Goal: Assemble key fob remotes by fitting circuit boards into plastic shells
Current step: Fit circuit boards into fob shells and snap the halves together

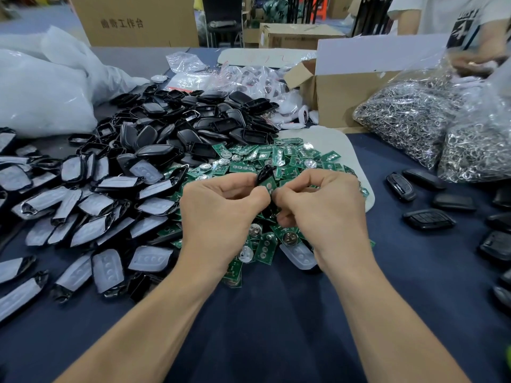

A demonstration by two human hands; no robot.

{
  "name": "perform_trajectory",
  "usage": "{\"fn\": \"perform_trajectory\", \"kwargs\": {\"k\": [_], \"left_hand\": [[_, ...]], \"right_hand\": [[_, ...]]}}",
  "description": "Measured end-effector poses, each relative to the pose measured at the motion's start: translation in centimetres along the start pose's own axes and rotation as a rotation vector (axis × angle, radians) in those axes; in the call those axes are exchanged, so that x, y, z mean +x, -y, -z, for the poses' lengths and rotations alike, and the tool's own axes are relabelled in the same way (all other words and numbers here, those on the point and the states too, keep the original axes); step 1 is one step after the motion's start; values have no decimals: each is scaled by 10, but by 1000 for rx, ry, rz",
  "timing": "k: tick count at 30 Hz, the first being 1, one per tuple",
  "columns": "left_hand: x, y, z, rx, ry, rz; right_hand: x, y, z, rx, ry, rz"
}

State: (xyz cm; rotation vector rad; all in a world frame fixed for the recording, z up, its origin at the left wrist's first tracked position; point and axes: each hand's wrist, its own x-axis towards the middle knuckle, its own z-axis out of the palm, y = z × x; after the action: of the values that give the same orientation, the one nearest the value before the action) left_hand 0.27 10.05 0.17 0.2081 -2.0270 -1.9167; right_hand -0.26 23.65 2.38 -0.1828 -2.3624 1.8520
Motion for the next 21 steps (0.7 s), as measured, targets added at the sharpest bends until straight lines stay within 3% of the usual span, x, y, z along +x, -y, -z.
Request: {"fn": "perform_trajectory", "kwargs": {"k": [5, 9, 11, 15, 18, 21], "left_hand": [[6, 3, 1, -14, -36, 32], [10, -1, 4, -35, -41, 39], [13, -3, 5, -86, -53, 68], [16, -1, 6, -157, -67, 125], [17, 4, 8, -75, -82, 106], [18, 4, 11, 84, 54, 62]], "right_hand": [[-3, 0, -3, -104, -10, 21], [-4, -4, -6, -332, -150, 105], [-4, -4, -8, -197, -30, 56], [-5, -2, -14, 341, 258, -97], [-5, -2, -16, 350, 235, -105], [-3, -6, -15, 249, 171, -71]]}}
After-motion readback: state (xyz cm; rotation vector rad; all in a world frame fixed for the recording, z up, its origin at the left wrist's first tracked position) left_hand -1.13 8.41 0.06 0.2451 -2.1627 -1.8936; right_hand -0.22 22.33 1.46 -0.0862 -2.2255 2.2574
